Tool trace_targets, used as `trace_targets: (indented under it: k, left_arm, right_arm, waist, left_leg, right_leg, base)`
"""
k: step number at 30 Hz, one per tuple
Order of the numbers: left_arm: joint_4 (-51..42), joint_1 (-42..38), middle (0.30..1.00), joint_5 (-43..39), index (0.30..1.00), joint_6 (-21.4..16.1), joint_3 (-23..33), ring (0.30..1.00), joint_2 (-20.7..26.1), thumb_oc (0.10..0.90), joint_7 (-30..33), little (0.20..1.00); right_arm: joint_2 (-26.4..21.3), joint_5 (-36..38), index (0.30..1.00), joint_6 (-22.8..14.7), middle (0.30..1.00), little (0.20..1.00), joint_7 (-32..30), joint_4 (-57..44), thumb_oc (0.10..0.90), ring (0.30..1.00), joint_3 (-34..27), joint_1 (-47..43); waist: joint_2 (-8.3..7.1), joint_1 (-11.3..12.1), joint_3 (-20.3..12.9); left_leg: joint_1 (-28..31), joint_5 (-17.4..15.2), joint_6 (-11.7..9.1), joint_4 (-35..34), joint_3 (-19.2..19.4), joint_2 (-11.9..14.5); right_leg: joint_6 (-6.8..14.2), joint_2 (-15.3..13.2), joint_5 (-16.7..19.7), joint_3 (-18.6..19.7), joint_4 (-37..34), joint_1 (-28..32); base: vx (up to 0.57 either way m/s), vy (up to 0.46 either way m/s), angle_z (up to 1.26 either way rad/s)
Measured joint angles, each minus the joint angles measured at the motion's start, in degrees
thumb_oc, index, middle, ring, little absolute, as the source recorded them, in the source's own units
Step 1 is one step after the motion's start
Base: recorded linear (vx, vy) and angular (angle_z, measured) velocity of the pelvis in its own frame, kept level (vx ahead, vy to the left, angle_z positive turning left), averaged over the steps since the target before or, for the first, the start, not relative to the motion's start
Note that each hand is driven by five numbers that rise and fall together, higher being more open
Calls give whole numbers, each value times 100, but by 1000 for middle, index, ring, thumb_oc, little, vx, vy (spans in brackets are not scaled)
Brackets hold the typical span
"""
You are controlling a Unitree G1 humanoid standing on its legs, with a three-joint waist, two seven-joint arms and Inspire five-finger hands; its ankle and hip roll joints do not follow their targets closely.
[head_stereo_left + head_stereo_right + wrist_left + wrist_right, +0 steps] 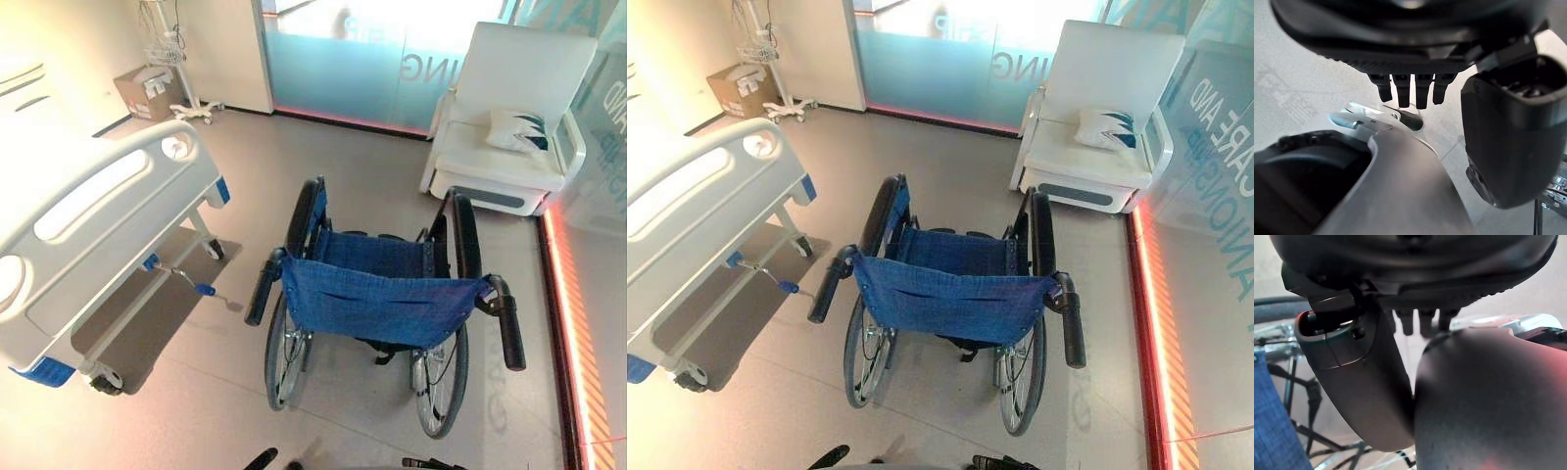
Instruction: Push the wheelchair next to the bed
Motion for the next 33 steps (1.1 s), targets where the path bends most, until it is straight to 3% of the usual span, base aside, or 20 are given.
trace_targets:
  k: [28, 33]
  left_arm:
    - [79, 67, 900, -46, 900, -6, 14, 900, 6, 800, 13, 900]
    - [52, 93, 900, -310, 900, -129, 360, 900, 44, 800, 55, 900]
  right_arm:
    - [17, -2, 900, -14, 900, 900, 0, 52, 800, 900, -26, 24]
    - [33, 10, 900, -48, 900, 900, -21, -21, 800, 900, -284, 71]
  waist:
    - [-28, -45, -82]
    - [-48, -133, -94]
  left_leg:
    - [46, -2, 2, -5, 60, -3]
    - [59, -2, 2, -24, 68, -2]
  right_leg:
    - [8, -2, 7, 57, 3, 11]
    - [11, -1, 9, 63, 3, 19]
  base:
    - [15, 1, -1]
    - [33, -4, -1]
